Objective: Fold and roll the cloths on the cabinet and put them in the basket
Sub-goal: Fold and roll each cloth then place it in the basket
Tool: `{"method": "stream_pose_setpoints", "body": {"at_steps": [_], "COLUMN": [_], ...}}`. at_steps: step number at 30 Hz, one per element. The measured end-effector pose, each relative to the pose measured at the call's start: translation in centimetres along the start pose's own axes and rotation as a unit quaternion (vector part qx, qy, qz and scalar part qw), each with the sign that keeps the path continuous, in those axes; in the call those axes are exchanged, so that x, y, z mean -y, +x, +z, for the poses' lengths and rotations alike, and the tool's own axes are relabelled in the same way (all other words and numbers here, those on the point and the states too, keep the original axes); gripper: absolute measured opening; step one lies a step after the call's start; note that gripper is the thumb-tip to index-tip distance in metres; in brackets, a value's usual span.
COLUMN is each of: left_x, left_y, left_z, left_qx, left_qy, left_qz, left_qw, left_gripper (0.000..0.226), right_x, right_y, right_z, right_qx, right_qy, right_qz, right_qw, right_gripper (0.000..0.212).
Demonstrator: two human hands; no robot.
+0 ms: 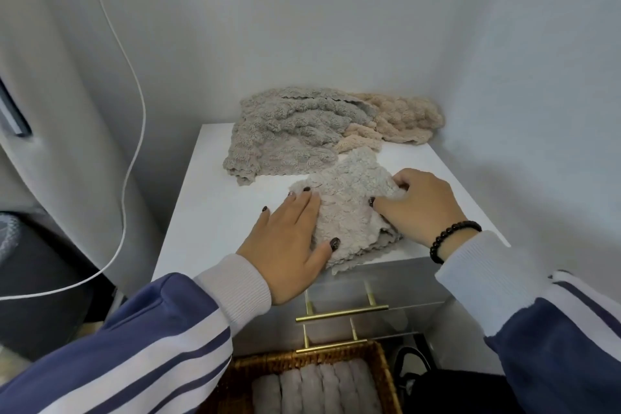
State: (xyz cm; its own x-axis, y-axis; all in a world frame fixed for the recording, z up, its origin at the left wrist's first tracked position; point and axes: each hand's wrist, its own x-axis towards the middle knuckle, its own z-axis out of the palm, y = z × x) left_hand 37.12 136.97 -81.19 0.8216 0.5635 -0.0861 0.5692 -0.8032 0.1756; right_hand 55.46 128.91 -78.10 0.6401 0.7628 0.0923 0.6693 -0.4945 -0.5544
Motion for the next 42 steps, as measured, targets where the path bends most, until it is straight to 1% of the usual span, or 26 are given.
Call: {"method": "stream_pose_setpoints", "body": {"at_steps": [2,4,7,11,13,15,16,18,19,20,21,22,23,24,26,28,30,32,34,36,37,39,40,42], "left_x": [0.1,0.1,0.2,0.8,1.0,1.0,1.0,0.7,0.7,0.7,0.8,0.9,0.9,0.8,0.4,-0.1,-0.6,-1.0,-1.4,-1.6,-1.7,-1.8,-1.9,-1.9], "left_y": [-0.1,-0.1,-0.2,0.1,0.1,0.0,-0.1,-0.2,-0.1,0.0,0.3,0.5,0.7,0.9,1.3,1.6,1.9,2.3,2.6,2.6,2.7,2.6,2.6,2.4], "left_z": [0.2,0.3,0.4,0.6,0.6,0.7,0.8,0.9,0.8,0.8,0.7,0.7,0.7,0.6,0.6,0.6,0.9,1.2,1.1,1.0,1.0,1.3,1.5,1.8], "left_qx": [0.009,0.008,0.001,-0.061,-0.06,-0.04,-0.033,-0.048,-0.06,-0.072,-0.084,-0.096,-0.111,-0.127,-0.148,-0.141,-0.104,-0.045,-0.011,-0.008,-0.011,-0.018,-0.02,-0.034], "left_qy": [-0.004,-0.001,-0.013,-0.105,-0.095,-0.044,-0.02,0.01,0.018,0.02,0.013,0.0,-0.015,-0.029,-0.049,-0.057,-0.044,-0.011,0.006,0.008,0.006,-0.005,-0.01,-0.013], "left_qz": [-0.005,-0.006,-0.005,0.013,0.021,0.017,0.012,0.024,0.04,0.058,0.075,0.088,0.098,0.107,0.123,0.128,0.112,0.084,0.066,0.064,0.063,0.055,0.047,0.031], "left_qw": [1.0,1.0,1.0,0.993,0.993,0.998,0.999,0.999,0.997,0.996,0.994,0.991,0.989,0.986,0.98,0.98,0.987,0.995,0.998,0.998,0.998,0.998,0.999,0.999], "left_gripper": [0.07,0.069,0.071,0.089,0.086,0.074,0.071,0.072,0.075,0.076,0.075,0.073,0.071,0.07,0.07,0.073,0.077,0.075,0.068,0.065,0.064,0.064,0.064,0.063], "right_x": [0.4,0.9,1.7,2.5,2.7,2.7,2.6,2.2,1.7,1.3,0.9,0.6,0.3,0.0,-0.4,-0.7,-0.9,-1.0,-1.0,-0.9,-0.8,-0.7,-0.5,-0.1], "right_y": [-1.1,-1.9,-2.9,-4.1,-4.4,-4.3,-4.1,-3.3,-2.8,-2.3,-2.0,-1.9,-1.9,-1.9,-1.7,-1.7,-1.7,-1.7,-1.7,-1.7,-1.8,-2.0,-2.1,-2.5], "right_z": [0.3,0.5,0.6,0.9,1.4,1.7,1.7,1.7,1.8,1.9,1.9,2.1,2.2,2.2,2.4,2.4,2.2,1.8,1.7,1.7,1.8,1.8,1.8,1.9], "right_qx": [-0.013,-0.017,-0.003,0.031,0.031,0.003,-0.016,-0.039,-0.035,-0.023,-0.007,0.013,0.031,0.042,0.055,0.078,0.09,0.084,0.075,0.064,0.052,0.029,0.021,0.013], "right_qy": [0.004,0.005,0.033,0.067,0.082,0.125,0.152,0.213,0.267,0.346,0.428,0.498,0.547,0.578,0.609,0.626,0.632,0.639,0.639,0.626,0.614,0.58,0.561,0.511], "right_qz": [-0.029,-0.065,-0.102,-0.135,-0.14,-0.115,-0.085,0.011,0.07,0.129,0.183,0.226,0.257,0.276,0.29,0.286,0.29,0.298,0.305,0.298,0.289,0.251,0.225,0.174], "right_qw": [0.999,0.998,0.994,0.988,0.986,0.985,0.985,0.976,0.961,0.929,0.885,0.837,0.796,0.767,0.737,0.722,0.713,0.704,0.702,0.718,0.733,0.774,0.796,0.842], "right_gripper": [0.017,0.019,0.033,0.056,0.06,0.054,0.049,0.042,0.036,0.026,0.017,0.013,0.015,0.017,0.021,0.028,0.029,0.023,0.021,0.019,0.017,0.016,0.02,0.036]}}
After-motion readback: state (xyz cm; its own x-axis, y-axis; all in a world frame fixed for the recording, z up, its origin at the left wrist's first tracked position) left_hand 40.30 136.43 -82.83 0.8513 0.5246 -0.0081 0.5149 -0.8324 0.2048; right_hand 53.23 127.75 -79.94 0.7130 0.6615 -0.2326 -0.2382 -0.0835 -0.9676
